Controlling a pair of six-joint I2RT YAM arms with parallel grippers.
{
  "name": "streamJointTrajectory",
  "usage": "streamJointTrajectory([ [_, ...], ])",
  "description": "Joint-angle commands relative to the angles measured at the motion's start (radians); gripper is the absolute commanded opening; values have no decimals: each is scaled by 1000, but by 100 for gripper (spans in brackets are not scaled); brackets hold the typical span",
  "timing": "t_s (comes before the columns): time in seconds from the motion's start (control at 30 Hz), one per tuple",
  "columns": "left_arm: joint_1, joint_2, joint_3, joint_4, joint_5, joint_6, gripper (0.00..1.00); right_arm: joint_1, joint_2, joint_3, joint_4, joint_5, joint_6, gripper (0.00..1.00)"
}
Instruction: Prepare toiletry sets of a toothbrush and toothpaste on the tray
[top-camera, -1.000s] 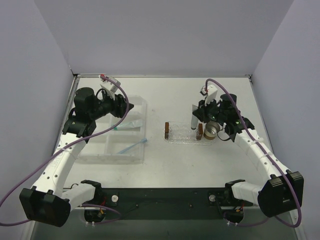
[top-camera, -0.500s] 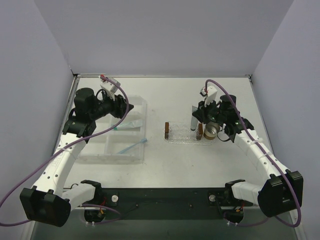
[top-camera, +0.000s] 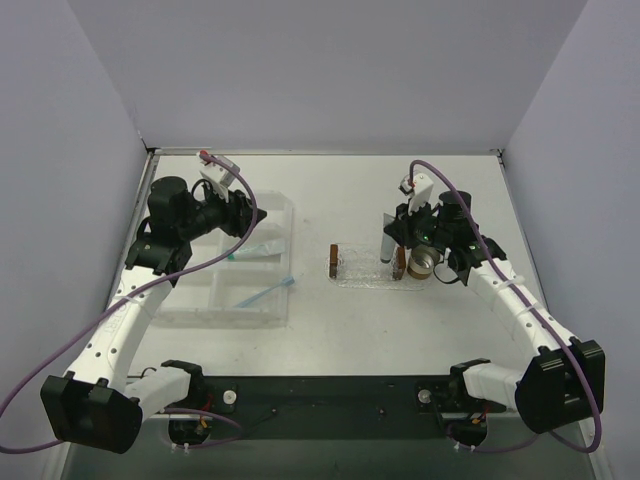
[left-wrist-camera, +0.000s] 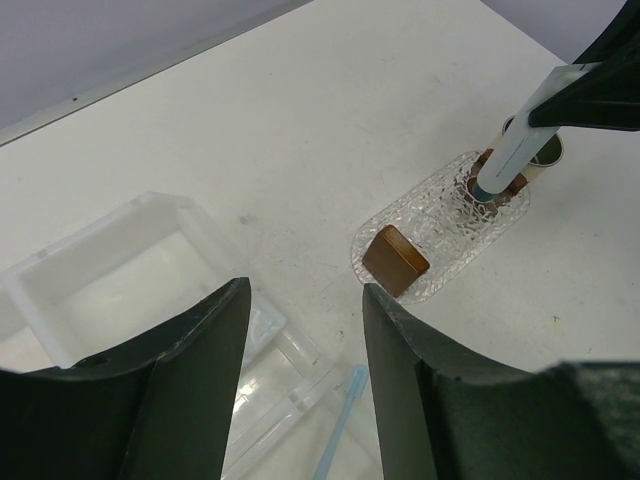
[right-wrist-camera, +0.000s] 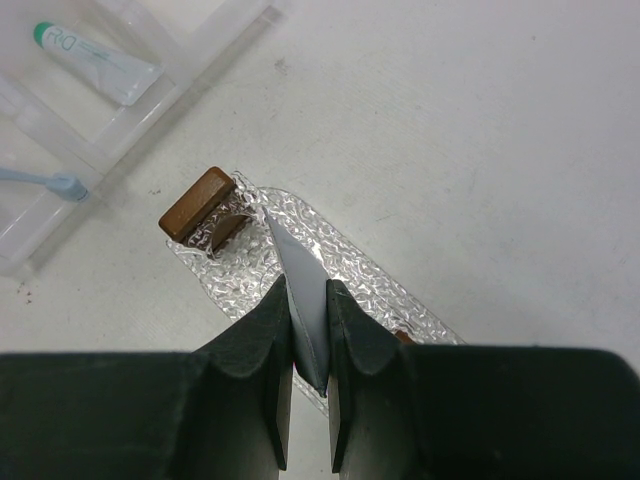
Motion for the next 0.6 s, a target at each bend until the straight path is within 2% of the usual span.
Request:
streamJointTrajectory([
  [0.0, 10, -9, 5, 61, 25, -3, 59, -9, 3, -1, 80, -31, 0, 0],
  [0.57, 19, -5, 0, 62, 43, -11, 59, -9, 8, -32, 122, -19, -9, 0],
])
